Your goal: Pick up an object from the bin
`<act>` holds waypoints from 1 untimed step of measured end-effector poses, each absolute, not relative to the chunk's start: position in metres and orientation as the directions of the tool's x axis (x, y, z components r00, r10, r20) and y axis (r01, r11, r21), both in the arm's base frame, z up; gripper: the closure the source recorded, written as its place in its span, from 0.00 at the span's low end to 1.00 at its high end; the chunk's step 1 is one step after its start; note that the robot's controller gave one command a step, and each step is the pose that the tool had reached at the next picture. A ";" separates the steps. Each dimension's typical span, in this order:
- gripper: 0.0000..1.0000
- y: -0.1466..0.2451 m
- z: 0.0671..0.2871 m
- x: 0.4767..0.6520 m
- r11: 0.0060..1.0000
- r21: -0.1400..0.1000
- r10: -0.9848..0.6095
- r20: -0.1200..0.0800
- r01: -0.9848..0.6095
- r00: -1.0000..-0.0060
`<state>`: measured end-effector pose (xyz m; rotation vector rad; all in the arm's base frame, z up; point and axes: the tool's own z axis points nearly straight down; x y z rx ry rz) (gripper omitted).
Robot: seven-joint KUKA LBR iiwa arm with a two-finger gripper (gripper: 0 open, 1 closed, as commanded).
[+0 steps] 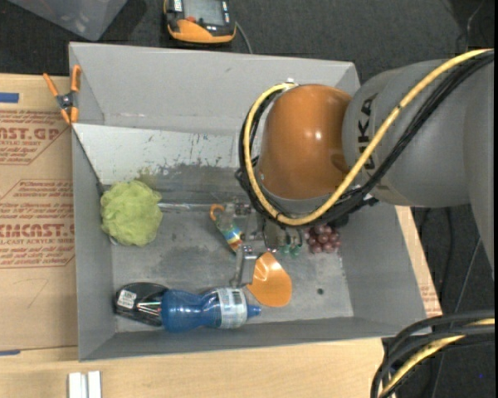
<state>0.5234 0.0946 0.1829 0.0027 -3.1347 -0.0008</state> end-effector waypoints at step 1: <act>0.00 0.094 0.187 0.525 1.000 0.001 0.000 -0.001 0.000 -1.000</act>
Offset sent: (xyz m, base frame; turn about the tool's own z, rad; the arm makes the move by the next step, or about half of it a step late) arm -0.0434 0.0393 -0.1129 -0.0310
